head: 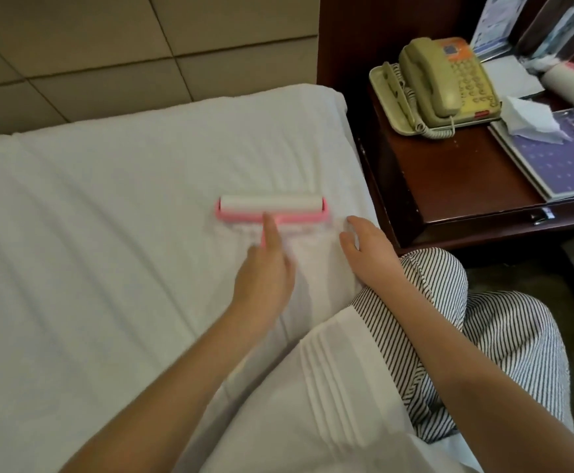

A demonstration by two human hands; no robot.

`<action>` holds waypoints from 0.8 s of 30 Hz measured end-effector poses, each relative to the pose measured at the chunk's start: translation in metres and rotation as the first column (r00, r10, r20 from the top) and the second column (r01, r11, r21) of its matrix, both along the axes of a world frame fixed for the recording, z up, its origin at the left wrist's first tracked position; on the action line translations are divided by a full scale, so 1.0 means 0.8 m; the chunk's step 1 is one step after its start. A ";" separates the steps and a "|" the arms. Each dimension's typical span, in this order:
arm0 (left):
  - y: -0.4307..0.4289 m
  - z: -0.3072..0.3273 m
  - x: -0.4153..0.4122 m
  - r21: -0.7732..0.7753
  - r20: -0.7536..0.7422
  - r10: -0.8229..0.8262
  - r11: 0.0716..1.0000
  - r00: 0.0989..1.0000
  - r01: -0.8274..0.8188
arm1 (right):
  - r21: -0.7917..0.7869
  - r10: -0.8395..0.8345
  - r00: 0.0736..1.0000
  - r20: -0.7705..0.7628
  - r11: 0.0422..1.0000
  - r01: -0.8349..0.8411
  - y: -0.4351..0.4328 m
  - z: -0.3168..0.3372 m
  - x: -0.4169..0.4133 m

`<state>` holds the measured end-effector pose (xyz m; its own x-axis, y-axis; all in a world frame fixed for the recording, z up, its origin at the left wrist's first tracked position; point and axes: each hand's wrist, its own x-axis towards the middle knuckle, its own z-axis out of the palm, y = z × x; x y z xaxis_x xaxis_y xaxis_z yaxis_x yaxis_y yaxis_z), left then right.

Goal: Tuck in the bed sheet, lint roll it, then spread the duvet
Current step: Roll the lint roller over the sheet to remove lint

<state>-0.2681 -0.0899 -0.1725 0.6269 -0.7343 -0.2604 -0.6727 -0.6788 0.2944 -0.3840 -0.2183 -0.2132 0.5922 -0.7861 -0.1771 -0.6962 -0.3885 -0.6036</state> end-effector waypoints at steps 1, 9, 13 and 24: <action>0.027 0.000 -0.014 0.054 0.018 -0.041 0.998 0.999 0.040 | -0.005 0.006 1.000 -0.010 1.000 -0.006 0.001 0.000 0.001; -0.101 -0.012 0.062 -0.129 -0.017 0.047 0.991 0.999 -0.049 | -0.061 0.065 0.998 0.000 0.996 -0.065 0.002 -0.006 -0.011; -0.113 0.001 0.056 -0.128 -0.035 0.065 0.989 0.997 -0.069 | -0.057 0.027 0.999 0.027 0.998 -0.025 -0.004 -0.010 -0.006; -0.053 -0.009 0.017 -0.105 -0.034 0.062 0.992 0.998 -0.065 | -0.063 0.057 0.998 -0.027 0.996 -0.058 -0.003 -0.011 -0.006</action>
<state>-0.2545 -0.1320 -0.1796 0.6660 -0.7178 -0.2029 -0.6191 -0.6837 0.3863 -0.3888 -0.2205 -0.2224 0.6326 -0.7611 -0.1430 -0.6865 -0.4657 -0.5585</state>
